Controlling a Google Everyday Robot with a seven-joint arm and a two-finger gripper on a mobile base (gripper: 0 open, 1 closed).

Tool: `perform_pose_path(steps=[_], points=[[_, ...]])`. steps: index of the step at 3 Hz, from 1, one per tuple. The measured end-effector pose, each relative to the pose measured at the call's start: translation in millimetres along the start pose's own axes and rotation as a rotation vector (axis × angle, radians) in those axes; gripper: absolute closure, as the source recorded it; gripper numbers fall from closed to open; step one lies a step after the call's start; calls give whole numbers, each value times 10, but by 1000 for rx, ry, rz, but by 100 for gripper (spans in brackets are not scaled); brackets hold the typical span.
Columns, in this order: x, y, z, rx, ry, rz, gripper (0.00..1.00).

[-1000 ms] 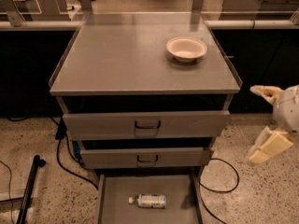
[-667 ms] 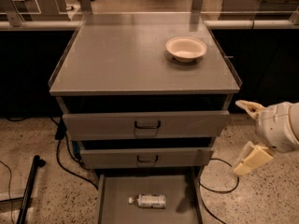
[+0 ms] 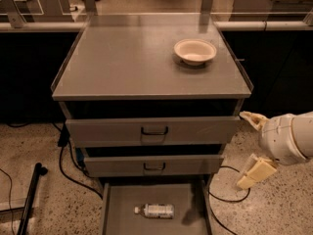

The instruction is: Pick blue plastic bottle from bottom drawer and place on counter

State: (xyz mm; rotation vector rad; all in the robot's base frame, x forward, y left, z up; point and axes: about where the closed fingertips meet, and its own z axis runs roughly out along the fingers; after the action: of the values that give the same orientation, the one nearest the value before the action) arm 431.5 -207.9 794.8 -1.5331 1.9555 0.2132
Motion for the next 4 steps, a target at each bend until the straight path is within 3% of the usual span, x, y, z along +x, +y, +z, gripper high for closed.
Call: perform_pose_path(steps=[2, 3, 4], points=[[422, 349, 945, -73, -16, 84, 0], [596, 441, 1386, -61, -76, 100, 0], [667, 482, 1749, -25, -143, 77, 0]])
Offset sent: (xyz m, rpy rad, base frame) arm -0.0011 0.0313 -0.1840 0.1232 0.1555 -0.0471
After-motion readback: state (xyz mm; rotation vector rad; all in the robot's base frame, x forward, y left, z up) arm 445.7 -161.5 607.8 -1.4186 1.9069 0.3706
